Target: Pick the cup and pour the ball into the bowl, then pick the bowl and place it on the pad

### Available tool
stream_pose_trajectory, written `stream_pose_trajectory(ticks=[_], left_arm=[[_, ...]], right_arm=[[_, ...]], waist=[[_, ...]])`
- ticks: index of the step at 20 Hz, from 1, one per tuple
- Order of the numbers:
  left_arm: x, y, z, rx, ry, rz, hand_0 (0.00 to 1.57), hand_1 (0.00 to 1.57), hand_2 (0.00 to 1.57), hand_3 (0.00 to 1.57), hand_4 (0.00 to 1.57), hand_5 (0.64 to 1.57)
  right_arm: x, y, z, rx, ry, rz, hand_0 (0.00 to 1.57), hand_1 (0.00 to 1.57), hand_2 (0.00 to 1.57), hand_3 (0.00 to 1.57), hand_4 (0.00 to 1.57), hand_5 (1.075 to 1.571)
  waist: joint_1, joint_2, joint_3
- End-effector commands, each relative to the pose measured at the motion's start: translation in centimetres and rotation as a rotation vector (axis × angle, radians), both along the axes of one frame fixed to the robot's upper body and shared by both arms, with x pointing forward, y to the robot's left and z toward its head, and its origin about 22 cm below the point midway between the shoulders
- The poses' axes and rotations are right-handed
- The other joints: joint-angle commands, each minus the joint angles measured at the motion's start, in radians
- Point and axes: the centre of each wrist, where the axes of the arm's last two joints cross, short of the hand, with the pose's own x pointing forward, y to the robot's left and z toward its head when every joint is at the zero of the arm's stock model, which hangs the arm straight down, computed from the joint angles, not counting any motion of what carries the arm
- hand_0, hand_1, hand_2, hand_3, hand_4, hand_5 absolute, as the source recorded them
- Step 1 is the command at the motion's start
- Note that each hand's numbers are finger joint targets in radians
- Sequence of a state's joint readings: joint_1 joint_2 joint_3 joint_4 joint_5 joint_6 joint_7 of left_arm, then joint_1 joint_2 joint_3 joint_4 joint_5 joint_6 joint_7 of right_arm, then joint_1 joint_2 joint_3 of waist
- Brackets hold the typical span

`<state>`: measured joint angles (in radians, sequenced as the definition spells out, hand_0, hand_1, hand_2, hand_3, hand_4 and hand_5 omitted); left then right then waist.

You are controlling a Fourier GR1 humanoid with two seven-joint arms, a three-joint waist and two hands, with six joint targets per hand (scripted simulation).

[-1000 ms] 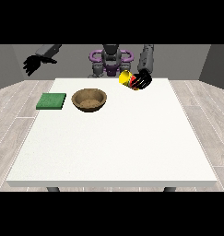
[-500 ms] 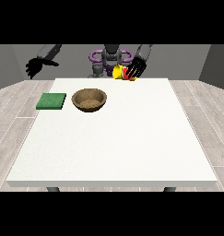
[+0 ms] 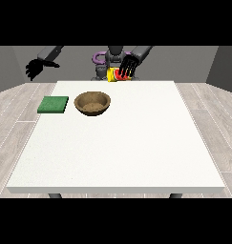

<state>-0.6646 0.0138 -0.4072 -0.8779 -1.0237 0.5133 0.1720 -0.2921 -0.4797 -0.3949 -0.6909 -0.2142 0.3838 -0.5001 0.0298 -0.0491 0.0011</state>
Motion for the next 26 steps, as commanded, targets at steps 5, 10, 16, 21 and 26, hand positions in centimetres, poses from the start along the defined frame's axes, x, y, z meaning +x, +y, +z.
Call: stream_pose_trajectory(ticks=[5,10,16,21,26], left_arm=[[1.6,-3.3,3.8,0.208,-0.122,0.029,0.54,0.54,1.57,1.57,0.90,1.571],[-2.2,-5.9,2.6,0.324,-0.175,-0.037,0.37,0.37,1.57,1.57,0.90,1.570],[-2.3,-6.1,1.5,0.485,-0.169,-0.065,0.00,0.00,1.57,1.57,0.91,1.547],[-3.3,-7.6,2.3,0.653,-0.213,-0.161,0.00,0.00,1.57,1.57,1.24,1.400],[-1.2,-6.9,3.3,0.841,-0.262,-0.161,0.77,0.77,1.57,1.57,1.20,1.416]], right_arm=[[5.3,0.8,5.3,-0.052,-0.036,0.050,0.00,0.00,0.00,0.16,0.00,1.533],[4.6,1.4,2.9,-0.027,-0.038,0.052,0.00,0.00,0.00,0.27,0.00,1.527],[8.2,6.6,3.6,0.011,-0.057,0.106,0.00,0.00,0.00,0.25,0.00,1.525],[6.6,4.3,2.7,0.002,-0.073,0.071,0.00,0.00,0.00,0.19,0.00,1.521],[8.3,6.0,3.9,-0.001,-0.058,0.104,0.00,0.00,0.00,0.24,0.00,1.521]], waist=[[-0.048,0.064,-0.0011],[-0.020,0.061,-0.0002],[-0.089,0.073,-0.0008],[-0.036,0.110,0.0000],[-0.075,0.076,-0.0009]])
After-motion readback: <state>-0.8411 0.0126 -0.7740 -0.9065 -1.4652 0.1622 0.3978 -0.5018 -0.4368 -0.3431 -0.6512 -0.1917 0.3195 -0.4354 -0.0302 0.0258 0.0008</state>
